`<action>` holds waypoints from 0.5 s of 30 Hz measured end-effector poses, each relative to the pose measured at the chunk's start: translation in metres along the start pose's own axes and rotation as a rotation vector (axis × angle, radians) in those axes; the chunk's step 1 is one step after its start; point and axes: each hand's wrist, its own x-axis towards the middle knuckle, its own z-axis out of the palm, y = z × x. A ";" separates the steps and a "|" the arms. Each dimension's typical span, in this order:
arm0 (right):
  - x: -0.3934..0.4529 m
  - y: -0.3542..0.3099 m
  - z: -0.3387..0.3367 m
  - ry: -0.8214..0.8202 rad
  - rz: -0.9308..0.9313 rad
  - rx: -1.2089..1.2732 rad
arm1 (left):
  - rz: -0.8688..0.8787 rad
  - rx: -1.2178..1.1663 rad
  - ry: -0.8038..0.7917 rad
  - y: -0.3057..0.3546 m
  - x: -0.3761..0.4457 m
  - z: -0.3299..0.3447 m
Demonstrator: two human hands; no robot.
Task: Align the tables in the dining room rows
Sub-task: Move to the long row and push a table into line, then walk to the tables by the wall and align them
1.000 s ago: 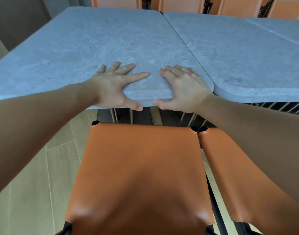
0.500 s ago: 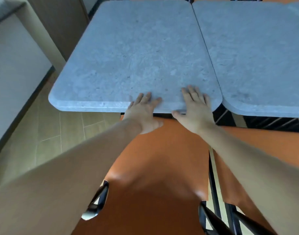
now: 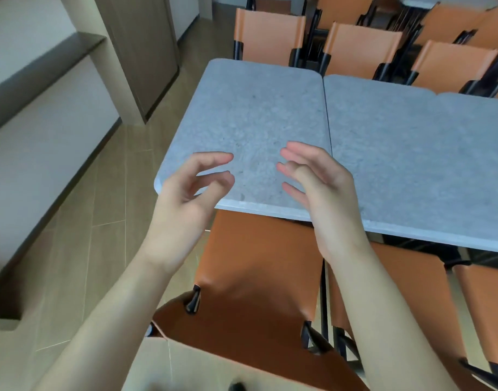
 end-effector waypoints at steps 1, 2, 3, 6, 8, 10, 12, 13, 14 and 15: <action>-0.011 -0.012 0.007 -0.007 -0.011 0.016 | 0.025 -0.009 0.012 0.013 -0.008 -0.011; -0.020 -0.022 0.015 -0.017 -0.022 0.027 | 0.049 -0.014 0.022 0.023 -0.014 -0.023; -0.029 -0.031 0.025 -0.030 -0.033 0.030 | 0.071 -0.018 0.034 0.031 -0.020 -0.035; -0.046 -0.051 0.066 -0.070 -0.070 0.019 | 0.131 -0.030 0.060 0.047 -0.026 -0.076; -0.050 -0.063 0.099 -0.101 -0.097 -0.005 | 0.163 -0.034 0.059 0.054 -0.024 -0.105; -0.052 -0.072 0.137 -0.120 -0.125 -0.015 | 0.185 -0.036 0.063 0.061 -0.021 -0.140; -0.052 -0.079 0.178 -0.126 -0.144 -0.005 | 0.202 -0.031 0.071 0.065 -0.017 -0.181; -0.053 -0.081 0.199 -0.130 -0.150 0.001 | 0.204 -0.027 0.077 0.066 -0.014 -0.203; -0.053 -0.083 0.220 -0.135 -0.158 0.003 | 0.199 -0.024 0.085 0.066 -0.011 -0.225; -0.053 -0.083 0.241 -0.139 -0.166 0.004 | 0.189 -0.025 0.092 0.066 -0.008 -0.246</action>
